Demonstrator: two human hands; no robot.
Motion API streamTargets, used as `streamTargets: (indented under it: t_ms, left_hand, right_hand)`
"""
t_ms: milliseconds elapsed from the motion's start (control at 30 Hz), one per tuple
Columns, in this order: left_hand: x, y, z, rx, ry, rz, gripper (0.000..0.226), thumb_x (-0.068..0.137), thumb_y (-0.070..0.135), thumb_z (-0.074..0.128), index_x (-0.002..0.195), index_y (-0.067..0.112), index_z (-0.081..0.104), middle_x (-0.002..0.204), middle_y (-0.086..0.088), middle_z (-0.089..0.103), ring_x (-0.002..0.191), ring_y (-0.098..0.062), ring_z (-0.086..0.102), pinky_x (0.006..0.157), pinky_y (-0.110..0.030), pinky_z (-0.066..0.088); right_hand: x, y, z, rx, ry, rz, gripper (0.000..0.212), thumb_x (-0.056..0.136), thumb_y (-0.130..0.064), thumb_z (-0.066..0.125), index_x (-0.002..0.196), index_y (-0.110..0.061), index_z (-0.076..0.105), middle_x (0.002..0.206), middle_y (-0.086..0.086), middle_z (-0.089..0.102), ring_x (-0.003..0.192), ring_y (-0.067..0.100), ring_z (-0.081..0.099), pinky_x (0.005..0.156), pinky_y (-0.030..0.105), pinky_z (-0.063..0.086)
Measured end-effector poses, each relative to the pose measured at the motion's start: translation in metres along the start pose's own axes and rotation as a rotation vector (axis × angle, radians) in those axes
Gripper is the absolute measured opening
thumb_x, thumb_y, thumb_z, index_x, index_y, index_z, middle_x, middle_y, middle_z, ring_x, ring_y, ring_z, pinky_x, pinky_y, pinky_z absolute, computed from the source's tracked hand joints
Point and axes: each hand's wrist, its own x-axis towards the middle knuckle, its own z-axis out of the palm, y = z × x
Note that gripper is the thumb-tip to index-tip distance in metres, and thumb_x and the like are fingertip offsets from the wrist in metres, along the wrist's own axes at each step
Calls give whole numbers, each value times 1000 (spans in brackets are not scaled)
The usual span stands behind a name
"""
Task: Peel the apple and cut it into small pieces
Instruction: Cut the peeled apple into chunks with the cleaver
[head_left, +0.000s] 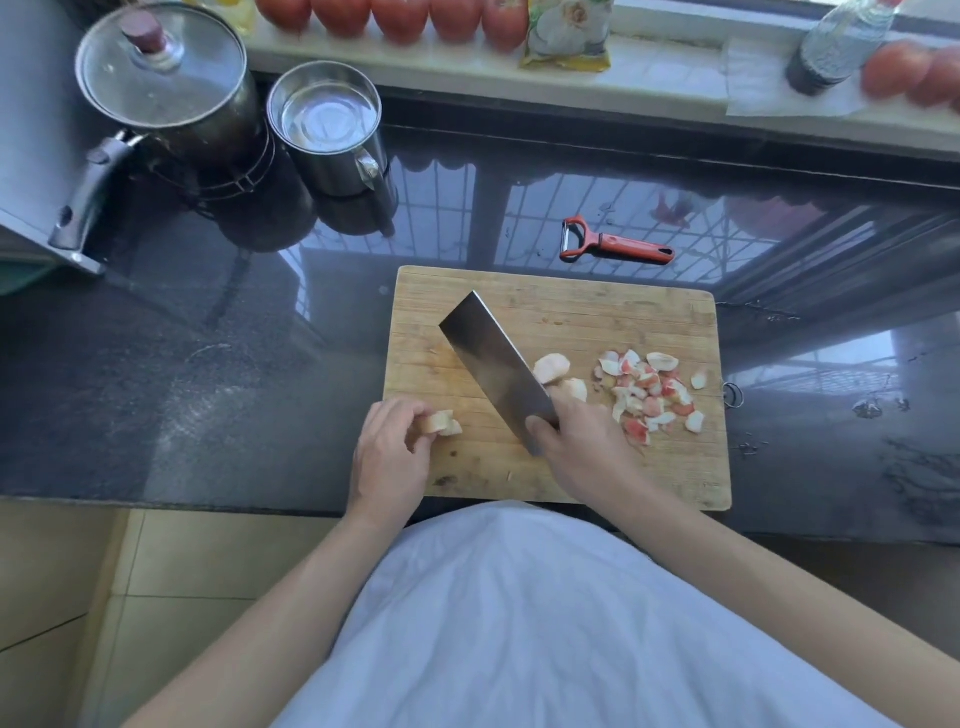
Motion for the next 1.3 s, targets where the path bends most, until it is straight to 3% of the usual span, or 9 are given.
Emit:
streamTargets:
  t_ms: [167, 233, 333, 433, 533, 667, 933, 1200, 1300]
  left_hand:
    - [-8, -6, -4, 38, 12, -4, 25, 83, -5, 71, 92, 16, 59, 96, 11, 54, 90, -11, 53, 77, -24, 45]
    - [-9, 2, -6, -43, 41, -159, 24, 87, 9, 75, 86, 19, 53, 90, 8, 55, 84, -6, 54, 71, -17, 42]
    - [-3, 23, -11, -173, 64, -534, 32, 90, 31, 74, 84, 14, 47, 81, 4, 57, 74, -13, 54, 60, -26, 39]
    - [5, 38, -12, -285, 75, -794, 33, 89, 34, 73, 87, 15, 46, 83, 2, 55, 73, -17, 49, 58, -31, 35]
    - [10, 45, -9, -366, 65, -920, 40, 86, 42, 77, 94, 12, 51, 89, -1, 60, 77, -18, 52, 61, -32, 36]
    - [15, 51, -2, -360, 53, -918, 37, 82, 29, 77, 101, 7, 54, 99, -7, 67, 86, -26, 62, 63, -35, 43]
    - [13, 54, -3, -260, -26, -811, 34, 89, 31, 70, 100, 5, 52, 85, -2, 58, 77, -21, 53, 60, -34, 38]
    - [17, 45, -5, -245, -126, -748, 44, 84, 47, 65, 94, 5, 60, 88, -11, 72, 87, -32, 68, 79, -45, 54]
    - [19, 41, -6, -218, -137, -743, 38, 87, 42, 62, 85, 4, 54, 85, -15, 72, 86, -35, 64, 69, -41, 47]
  right_hand:
    - [-10, 3, 11, -21, -30, -18, 22, 98, -30, 45, 77, -24, 40, 74, 0, 53, 70, 26, 53, 54, 35, 37]
    - [-10, 3, 18, -63, -43, -21, 29, 99, -33, 41, 72, -27, 30, 74, 0, 48, 70, 28, 51, 55, 36, 39]
    - [-9, 1, 23, -114, -47, -40, 29, 99, -35, 36, 72, -30, 26, 77, 1, 47, 71, 30, 52, 59, 43, 48]
    - [-11, -3, 23, -187, -27, -116, 22, 99, -26, 37, 79, -28, 30, 76, -1, 45, 67, 30, 51, 59, 45, 50]
    - [-18, -13, 22, -302, -31, -252, 14, 97, -15, 40, 85, -20, 33, 74, -5, 39, 62, 32, 46, 46, 36, 31]
    - [-22, -21, 22, -429, -42, -373, 16, 92, -11, 43, 86, -19, 31, 82, -3, 41, 61, 31, 39, 46, 33, 9]
    - [-23, -14, 17, -446, -39, -354, 18, 90, -10, 45, 85, -19, 31, 76, -6, 35, 48, 17, 19, 46, 34, 8]
    - [-16, -12, 17, -480, -68, -388, 22, 87, -6, 46, 84, -20, 28, 76, -5, 34, 48, 19, 21, 45, 34, 9]
    - [-11, -16, 19, -435, -95, -392, 24, 86, -3, 45, 83, -19, 27, 70, -6, 28, 51, 25, 29, 44, 35, 15]
